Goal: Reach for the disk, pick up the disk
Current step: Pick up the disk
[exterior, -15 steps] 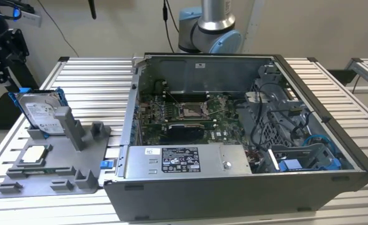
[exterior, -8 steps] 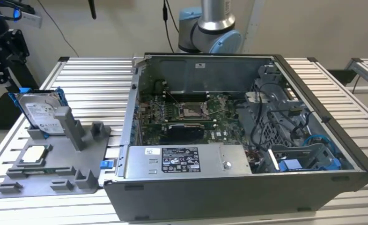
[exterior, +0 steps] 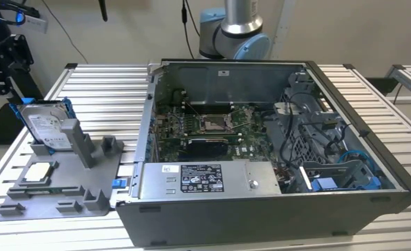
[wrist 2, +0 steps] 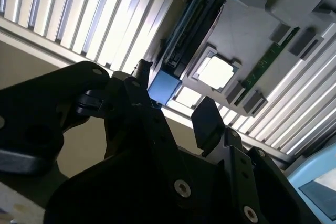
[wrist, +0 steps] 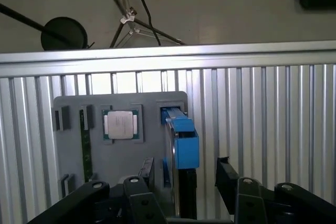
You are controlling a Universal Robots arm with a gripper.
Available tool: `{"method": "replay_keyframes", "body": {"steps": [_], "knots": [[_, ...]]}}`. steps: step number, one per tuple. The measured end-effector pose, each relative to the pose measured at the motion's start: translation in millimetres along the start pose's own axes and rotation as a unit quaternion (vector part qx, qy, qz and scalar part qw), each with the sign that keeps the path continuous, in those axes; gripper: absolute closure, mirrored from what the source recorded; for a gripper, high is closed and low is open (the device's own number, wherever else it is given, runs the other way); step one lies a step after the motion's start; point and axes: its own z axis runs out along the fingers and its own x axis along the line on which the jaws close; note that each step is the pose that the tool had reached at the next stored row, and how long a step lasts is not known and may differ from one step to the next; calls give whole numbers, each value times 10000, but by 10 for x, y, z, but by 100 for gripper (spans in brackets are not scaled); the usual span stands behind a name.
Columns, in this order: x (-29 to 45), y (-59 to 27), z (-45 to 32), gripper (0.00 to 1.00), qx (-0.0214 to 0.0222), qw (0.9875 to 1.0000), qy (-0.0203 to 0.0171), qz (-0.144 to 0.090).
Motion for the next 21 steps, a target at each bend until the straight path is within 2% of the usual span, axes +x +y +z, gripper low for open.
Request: {"method": "replay_keyframes", "body": {"steps": [21], "knots": [[6,0,174,0,-1,10000,2,1]]}}
